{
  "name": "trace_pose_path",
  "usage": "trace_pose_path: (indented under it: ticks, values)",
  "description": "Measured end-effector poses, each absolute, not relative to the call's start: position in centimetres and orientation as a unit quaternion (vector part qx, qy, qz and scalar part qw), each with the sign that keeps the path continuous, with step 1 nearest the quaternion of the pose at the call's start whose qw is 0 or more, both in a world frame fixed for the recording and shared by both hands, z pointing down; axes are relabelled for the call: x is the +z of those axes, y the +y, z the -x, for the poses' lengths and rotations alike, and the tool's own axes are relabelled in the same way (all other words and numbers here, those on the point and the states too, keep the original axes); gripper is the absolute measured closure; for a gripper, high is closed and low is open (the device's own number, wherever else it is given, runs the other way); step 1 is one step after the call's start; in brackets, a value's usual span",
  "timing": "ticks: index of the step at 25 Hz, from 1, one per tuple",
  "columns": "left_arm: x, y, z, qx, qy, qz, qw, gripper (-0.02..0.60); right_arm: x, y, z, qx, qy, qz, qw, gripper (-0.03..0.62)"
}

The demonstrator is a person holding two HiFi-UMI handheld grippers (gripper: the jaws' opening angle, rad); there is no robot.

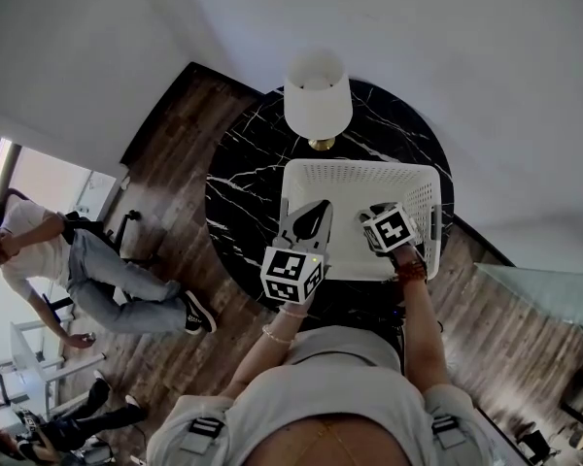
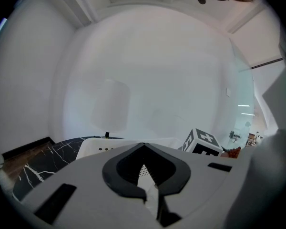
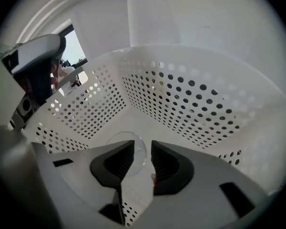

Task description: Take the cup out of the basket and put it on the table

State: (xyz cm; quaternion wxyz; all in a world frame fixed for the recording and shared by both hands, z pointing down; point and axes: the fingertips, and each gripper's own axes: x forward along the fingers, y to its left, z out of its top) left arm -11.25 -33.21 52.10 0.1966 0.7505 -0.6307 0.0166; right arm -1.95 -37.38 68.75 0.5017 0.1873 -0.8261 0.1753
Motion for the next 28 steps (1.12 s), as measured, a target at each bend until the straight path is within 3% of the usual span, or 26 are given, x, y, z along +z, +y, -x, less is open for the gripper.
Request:
trace_pose_path:
  ticks: [11,28]
  values:
    - [52.0,-33.2,11.3,0.014,-0.639,-0.744,0.196,0.577,71.6,-36.1,1.6,0.171,-0.785,-0.150,0.576,0.500]
    - [52.0,-33.0,10.7,0.015,-0.635,-0.747,0.197,0.577,71.2,-36.4,1.9,0.161,-0.810,-0.138,0.547,0.554]
